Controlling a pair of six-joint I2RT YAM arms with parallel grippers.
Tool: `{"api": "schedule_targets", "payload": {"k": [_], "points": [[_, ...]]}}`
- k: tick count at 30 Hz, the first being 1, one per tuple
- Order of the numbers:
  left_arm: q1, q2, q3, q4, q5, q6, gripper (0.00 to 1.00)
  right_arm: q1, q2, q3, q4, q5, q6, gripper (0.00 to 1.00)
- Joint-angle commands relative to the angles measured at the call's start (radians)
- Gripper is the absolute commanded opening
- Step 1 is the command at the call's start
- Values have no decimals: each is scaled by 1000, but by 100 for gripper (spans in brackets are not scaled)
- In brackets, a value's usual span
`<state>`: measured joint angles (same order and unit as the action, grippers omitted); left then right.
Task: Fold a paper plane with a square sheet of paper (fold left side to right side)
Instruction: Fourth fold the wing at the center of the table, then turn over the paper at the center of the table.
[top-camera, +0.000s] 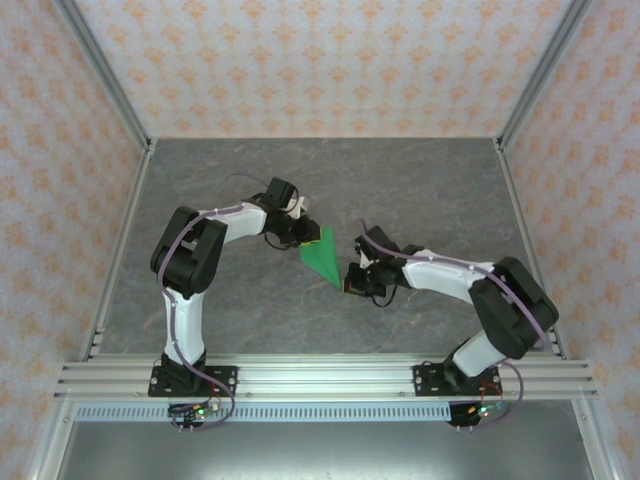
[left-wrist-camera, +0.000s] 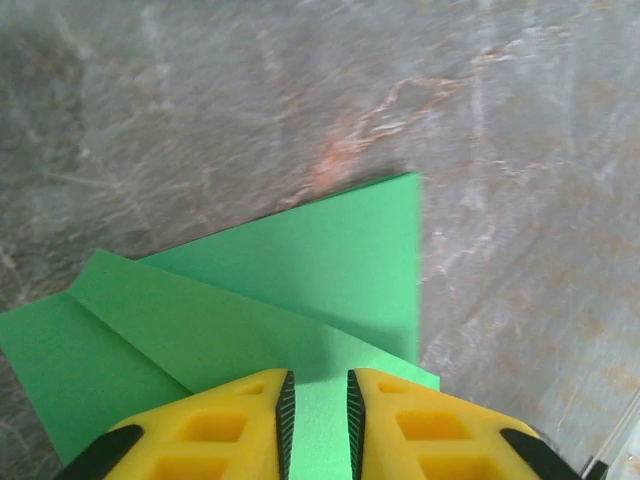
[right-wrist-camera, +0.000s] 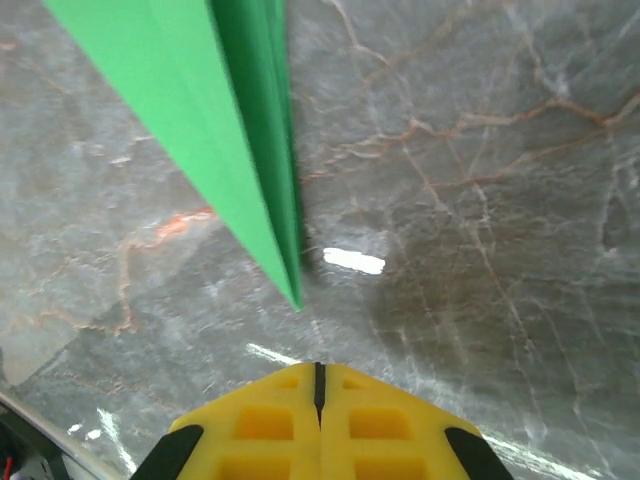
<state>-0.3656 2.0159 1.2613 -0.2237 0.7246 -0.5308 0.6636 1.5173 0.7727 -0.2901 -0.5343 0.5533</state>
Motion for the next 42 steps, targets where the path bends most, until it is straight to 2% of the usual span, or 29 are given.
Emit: {"api": "schedule_targets", "payload": {"k": [1, 5, 10, 14, 18, 21, 36, 42], "points": [[5, -139, 5, 10, 9, 2, 33, 5, -59, 47, -63, 109, -82, 5], [7, -229, -45, 9, -27, 2, 40, 2, -108, 47, -35, 228, -113, 19], [7, -251, -130, 52, -43, -59, 42, 2, -193, 23, 41, 348, -90, 34], [7, -214, -164, 114, -30, -99, 43, 2, -274, -11, 111, 391, -70, 46], [7, -172, -165, 141, -22, -119, 43, 2, -328, -43, 159, 395, -46, 67], [7, -146, -158, 149, -19, -126, 43, 2, -387, -53, 175, 395, -41, 77], [6, -53, -129, 159, -5, -141, 43, 2, -427, -45, 123, 430, -68, 80], [2, -17, -131, 249, 35, -196, 42, 2, -426, -45, 124, 426, -74, 81]]}}
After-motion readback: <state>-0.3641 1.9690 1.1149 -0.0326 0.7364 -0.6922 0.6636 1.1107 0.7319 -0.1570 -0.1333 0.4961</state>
